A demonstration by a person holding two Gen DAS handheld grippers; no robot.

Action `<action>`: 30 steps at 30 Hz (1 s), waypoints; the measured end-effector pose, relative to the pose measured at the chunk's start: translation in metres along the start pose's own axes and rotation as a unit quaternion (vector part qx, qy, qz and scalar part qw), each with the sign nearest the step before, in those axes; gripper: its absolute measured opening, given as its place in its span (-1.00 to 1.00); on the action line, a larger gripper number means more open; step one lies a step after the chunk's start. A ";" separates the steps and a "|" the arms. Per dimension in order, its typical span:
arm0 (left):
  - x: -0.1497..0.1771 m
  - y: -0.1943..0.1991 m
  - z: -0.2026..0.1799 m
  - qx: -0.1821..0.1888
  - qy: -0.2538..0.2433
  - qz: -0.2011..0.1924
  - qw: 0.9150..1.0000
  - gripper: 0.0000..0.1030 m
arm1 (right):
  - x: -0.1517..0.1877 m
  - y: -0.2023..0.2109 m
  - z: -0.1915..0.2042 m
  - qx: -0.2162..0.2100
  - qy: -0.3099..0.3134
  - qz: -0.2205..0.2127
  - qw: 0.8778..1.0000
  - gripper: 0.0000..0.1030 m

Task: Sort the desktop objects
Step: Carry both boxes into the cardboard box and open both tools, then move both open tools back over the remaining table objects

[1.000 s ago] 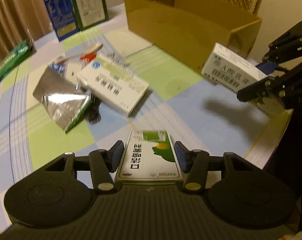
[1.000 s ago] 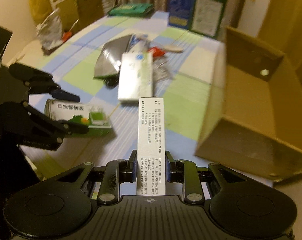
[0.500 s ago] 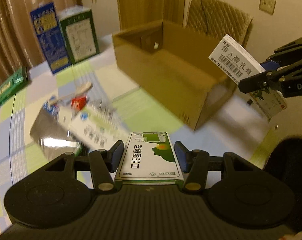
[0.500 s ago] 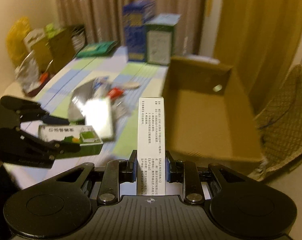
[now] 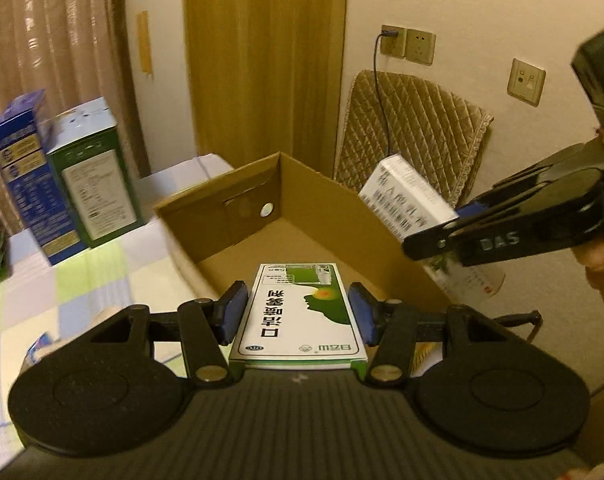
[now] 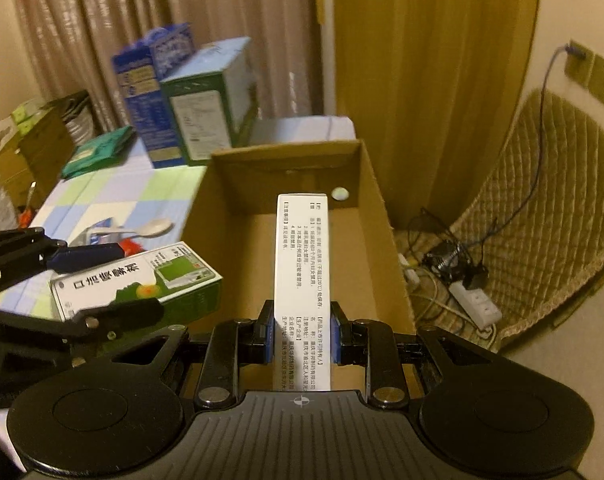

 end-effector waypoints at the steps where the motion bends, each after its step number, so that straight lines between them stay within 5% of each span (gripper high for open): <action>1: 0.002 -0.008 -0.002 0.001 0.000 0.001 1.000 -0.03 | 0.000 -0.007 -0.005 0.002 -0.003 0.004 1.000 -0.56; 9: 0.024 -0.051 -0.008 0.006 0.005 0.009 1.000 -0.03 | 0.014 -0.035 -0.025 0.010 -0.016 0.024 1.000 -0.56; 19: 0.033 -0.022 0.017 -0.015 0.019 0.003 1.000 -0.01 | 0.022 -0.052 -0.012 -0.004 -0.016 0.030 0.999 -0.55; 21: 0.034 -0.016 0.022 -0.018 0.023 0.002 1.000 -0.01 | 0.018 -0.053 -0.013 -0.007 -0.029 0.020 0.999 -0.41; 23: 0.035 -0.008 0.026 -0.021 0.025 0.001 0.999 -0.01 | 0.015 -0.050 -0.013 -0.008 -0.040 0.011 0.999 0.00; 30: 0.040 0.025 0.037 -0.032 0.046 -0.004 0.998 0.07 | 0.013 -0.024 -0.004 -0.001 -0.018 -0.006 1.000 0.09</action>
Point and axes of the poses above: each gripper's, at about its wrist camera, not at the fingertips, and y roughly against the way its jaws point, z to its left, x to its underside, the point moved 9 cm from there along -y, roughly the way its jaws point, and after that the axes turned 14 degrees about -z, right-handed, at the moved point
